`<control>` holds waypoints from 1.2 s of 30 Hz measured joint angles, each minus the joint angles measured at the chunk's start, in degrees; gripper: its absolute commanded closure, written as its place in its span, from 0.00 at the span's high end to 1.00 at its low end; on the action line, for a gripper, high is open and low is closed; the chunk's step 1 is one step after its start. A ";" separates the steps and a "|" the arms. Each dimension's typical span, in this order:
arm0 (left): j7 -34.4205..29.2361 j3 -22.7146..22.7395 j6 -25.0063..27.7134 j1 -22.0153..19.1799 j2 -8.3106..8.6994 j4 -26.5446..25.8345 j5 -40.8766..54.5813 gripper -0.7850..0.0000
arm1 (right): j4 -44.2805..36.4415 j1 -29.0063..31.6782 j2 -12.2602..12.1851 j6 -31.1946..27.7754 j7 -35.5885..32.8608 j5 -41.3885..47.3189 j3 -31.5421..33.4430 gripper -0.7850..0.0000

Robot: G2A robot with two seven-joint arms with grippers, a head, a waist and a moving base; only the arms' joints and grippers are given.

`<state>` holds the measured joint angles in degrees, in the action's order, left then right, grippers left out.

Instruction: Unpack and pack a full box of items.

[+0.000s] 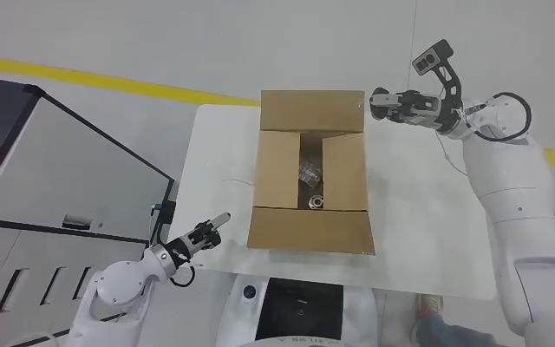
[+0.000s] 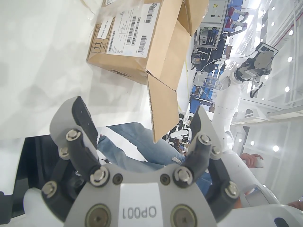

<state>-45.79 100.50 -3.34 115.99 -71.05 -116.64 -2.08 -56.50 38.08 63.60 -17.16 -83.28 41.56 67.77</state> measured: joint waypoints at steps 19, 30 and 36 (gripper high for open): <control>0.00 0.00 0.00 0.00 0.00 0.00 0.00 1.00 | 0.00 0.00 0.00 0.00 0.00 0.00 0.00 1.00; 3.20 -0.21 1.12 -0.82 -0.09 1.36 -1.16 0.34 | 0.00 0.00 0.00 0.00 0.00 0.00 0.00 1.00; 0.90 -0.12 0.93 -0.71 0.02 0.79 5.97 0.00 | -0.62 0.55 0.04 0.42 0.51 0.44 -0.08 0.00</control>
<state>-44.90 100.38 -2.41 115.28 -71.02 -115.84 3.89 -57.12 38.63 63.64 -16.74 -82.77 42.00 67.69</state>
